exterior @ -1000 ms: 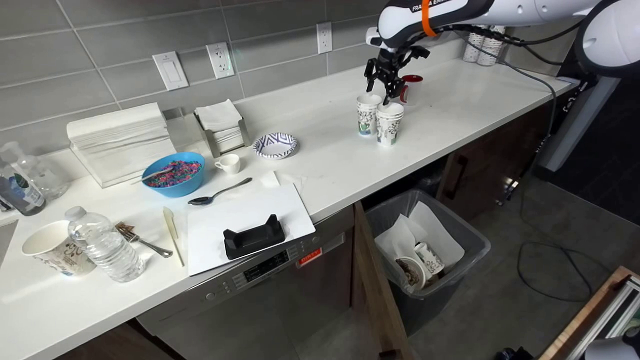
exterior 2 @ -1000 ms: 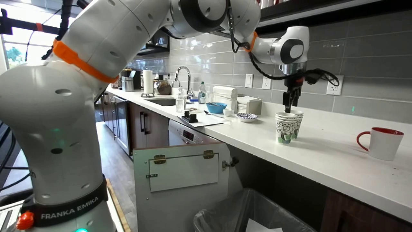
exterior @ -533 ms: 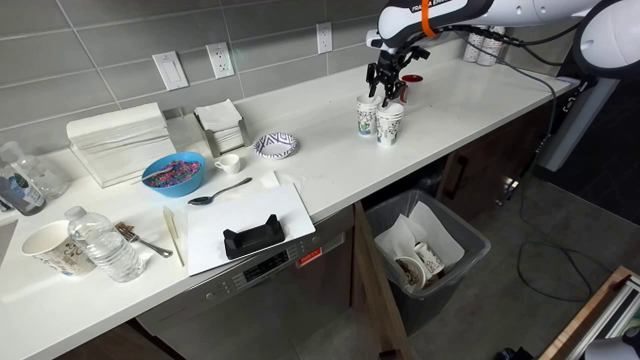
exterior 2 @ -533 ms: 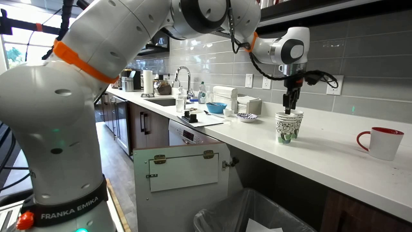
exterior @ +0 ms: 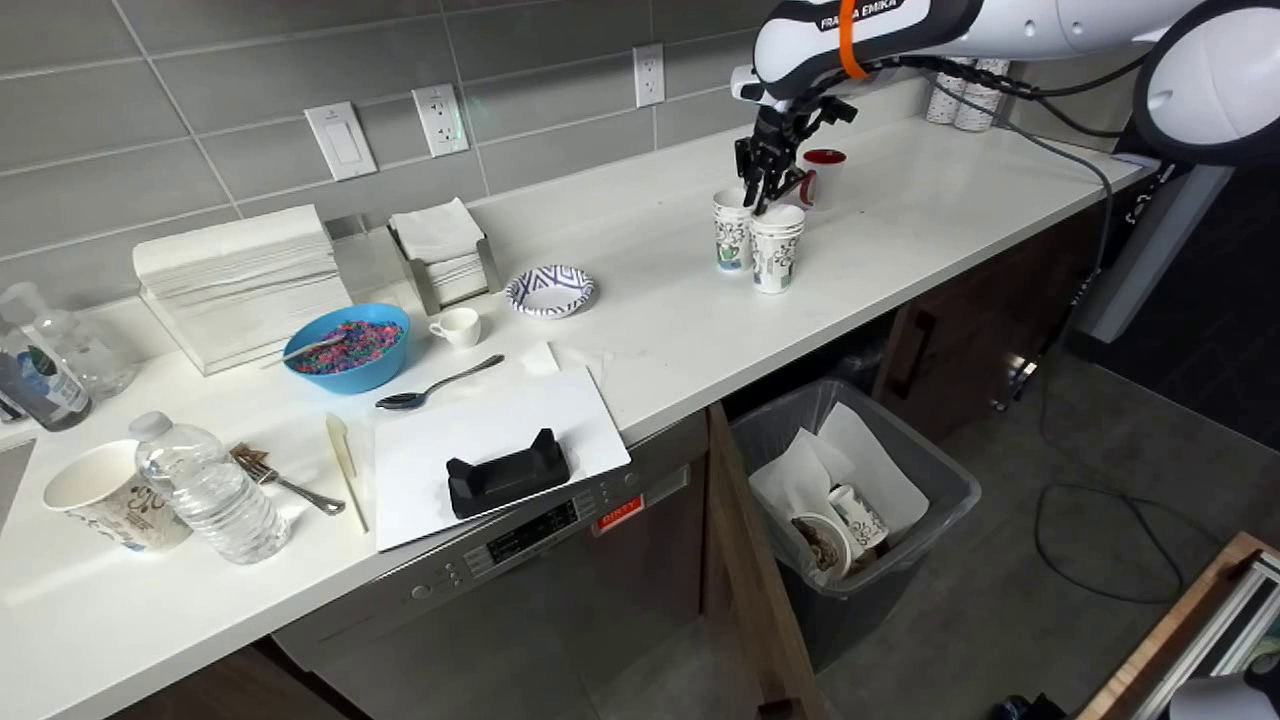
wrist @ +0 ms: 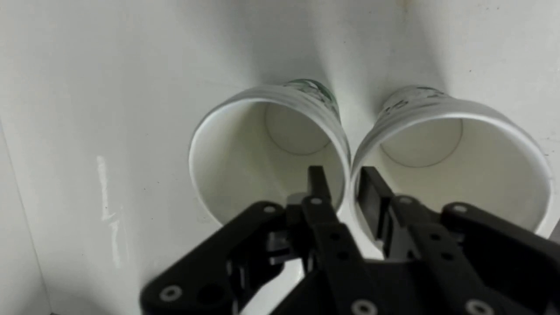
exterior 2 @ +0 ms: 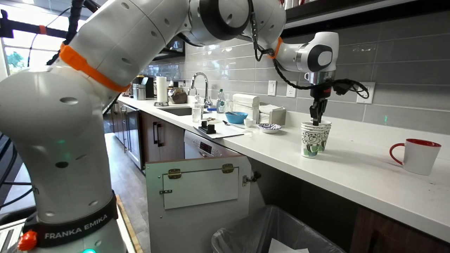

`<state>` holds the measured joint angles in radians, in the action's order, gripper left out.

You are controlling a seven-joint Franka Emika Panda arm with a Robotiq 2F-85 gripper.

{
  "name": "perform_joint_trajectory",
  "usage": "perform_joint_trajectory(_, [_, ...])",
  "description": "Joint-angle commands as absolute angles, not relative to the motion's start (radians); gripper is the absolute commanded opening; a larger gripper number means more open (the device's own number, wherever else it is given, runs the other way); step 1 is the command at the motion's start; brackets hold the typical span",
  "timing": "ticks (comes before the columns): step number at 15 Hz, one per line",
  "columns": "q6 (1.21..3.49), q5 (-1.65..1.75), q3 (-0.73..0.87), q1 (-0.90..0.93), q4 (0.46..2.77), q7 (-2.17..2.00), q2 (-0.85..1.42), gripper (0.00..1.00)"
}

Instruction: Simultaneously remove one cup from each stack

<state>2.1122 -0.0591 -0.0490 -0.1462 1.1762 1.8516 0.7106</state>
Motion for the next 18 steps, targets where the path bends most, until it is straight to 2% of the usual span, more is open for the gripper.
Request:
perform_joint_trajectory(1, [2.069,-0.042,-0.059,-0.154,1.123,1.868,0.741,0.16])
perform_joint_trajectory(3, [2.068,-0.042,-0.059,-0.153,1.118,1.869,0.744,0.22])
perform_joint_trajectory(5, [2.069,-0.041,-0.058,-0.153,1.113,1.868,0.746,0.22])
perform_joint_trajectory(8, [2.071,-0.042,-0.059,-0.154,1.108,1.87,0.745,0.16])
perform_joint_trajectory(10, [2.069,-0.043,-0.059,-0.155,1.105,1.869,0.746,0.01])
perform_joint_trajectory(11, [2.068,-0.043,-0.059,-0.156,1.106,1.871,0.746,0.04])
perform_joint_trajectory(12, [2.067,-0.044,-0.06,-0.156,1.106,1.872,0.746,0.0])
perform_joint_trajectory(18, [2.068,-0.042,-0.058,-0.157,1.109,1.874,0.739,0.01])
